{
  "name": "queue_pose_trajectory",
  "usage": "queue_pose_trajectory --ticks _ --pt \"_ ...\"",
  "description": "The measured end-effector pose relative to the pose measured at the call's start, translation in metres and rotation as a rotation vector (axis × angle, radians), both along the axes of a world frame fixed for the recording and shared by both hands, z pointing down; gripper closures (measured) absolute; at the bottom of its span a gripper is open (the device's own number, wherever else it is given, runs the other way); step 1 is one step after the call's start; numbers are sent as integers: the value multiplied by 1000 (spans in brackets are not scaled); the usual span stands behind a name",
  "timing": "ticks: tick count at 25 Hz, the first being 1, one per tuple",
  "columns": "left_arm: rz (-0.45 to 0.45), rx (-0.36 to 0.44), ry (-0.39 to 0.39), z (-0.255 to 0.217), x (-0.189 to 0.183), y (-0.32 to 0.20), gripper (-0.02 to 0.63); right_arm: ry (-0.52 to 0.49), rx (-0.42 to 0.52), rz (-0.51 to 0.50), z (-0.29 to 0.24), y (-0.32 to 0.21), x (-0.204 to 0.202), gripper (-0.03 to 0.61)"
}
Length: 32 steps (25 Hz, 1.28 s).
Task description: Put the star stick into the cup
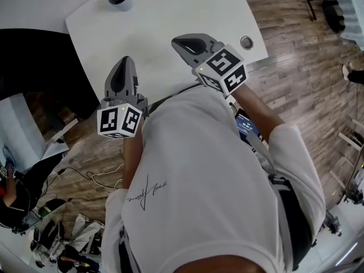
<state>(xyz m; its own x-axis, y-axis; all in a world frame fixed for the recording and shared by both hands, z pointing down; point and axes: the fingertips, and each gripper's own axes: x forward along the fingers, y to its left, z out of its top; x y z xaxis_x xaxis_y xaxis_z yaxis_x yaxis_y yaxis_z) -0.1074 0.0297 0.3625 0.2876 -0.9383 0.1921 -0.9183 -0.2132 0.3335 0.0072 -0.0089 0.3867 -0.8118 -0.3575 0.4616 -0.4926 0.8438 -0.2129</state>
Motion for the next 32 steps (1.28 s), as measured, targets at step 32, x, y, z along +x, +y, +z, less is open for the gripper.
queue_pose_trajectory --ticks 32 --pt "-14 47 12 -17 -25 -10 606 64 83 -62 -17 -7 -22 571"
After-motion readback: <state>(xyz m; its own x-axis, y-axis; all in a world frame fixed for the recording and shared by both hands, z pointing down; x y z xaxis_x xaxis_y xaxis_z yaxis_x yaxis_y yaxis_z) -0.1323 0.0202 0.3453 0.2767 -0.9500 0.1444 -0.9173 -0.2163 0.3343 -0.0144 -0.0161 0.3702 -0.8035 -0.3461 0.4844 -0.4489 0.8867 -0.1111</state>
